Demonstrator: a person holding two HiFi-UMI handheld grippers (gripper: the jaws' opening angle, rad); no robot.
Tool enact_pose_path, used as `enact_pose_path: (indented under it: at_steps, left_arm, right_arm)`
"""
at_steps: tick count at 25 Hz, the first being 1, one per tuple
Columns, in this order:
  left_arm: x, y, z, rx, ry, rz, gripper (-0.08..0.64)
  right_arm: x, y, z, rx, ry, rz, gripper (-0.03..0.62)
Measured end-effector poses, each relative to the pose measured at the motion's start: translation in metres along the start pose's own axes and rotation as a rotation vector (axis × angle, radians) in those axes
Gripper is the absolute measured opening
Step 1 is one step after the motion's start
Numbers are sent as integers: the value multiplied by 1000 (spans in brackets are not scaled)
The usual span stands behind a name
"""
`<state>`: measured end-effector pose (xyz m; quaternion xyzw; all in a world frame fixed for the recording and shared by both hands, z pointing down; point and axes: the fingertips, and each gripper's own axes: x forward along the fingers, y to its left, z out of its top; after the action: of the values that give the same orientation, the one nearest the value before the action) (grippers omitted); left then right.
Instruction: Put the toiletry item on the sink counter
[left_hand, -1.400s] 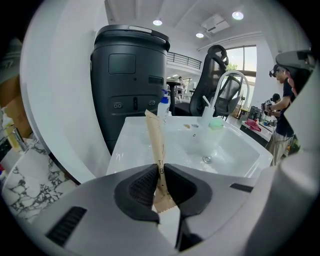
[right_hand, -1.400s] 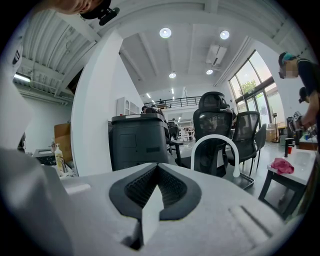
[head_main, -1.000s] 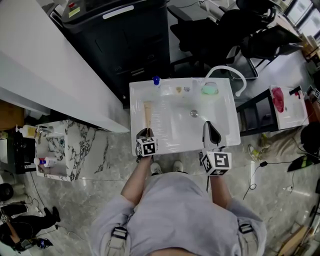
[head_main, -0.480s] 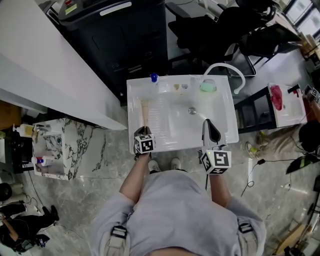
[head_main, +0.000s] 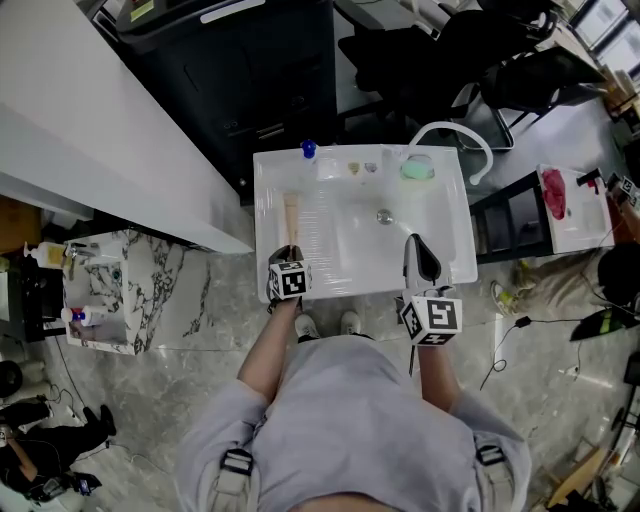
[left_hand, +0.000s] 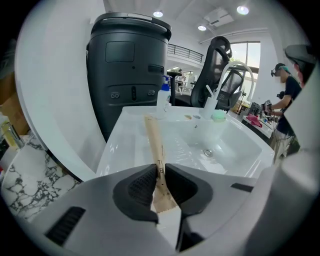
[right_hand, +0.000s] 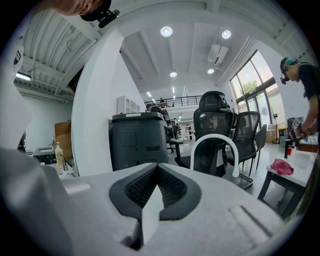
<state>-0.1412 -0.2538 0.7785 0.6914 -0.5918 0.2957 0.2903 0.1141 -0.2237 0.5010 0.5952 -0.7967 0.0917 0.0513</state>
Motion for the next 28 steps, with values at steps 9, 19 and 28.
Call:
enact_pose_path:
  at_steps: [9, 19, 28]
  left_arm:
    - [0, -1, -6, 18, 20, 3, 98]
    - [-13, -1, 9, -1, -28, 0, 93]
    - [-27, 2, 13, -10, -62, 19, 28]
  right_arm:
    - [2, 1, 0, 3, 1, 3, 2]
    - [3, 5, 2, 5, -7, 18, 2]
    - [0, 10, 3, 10, -17, 36, 2]
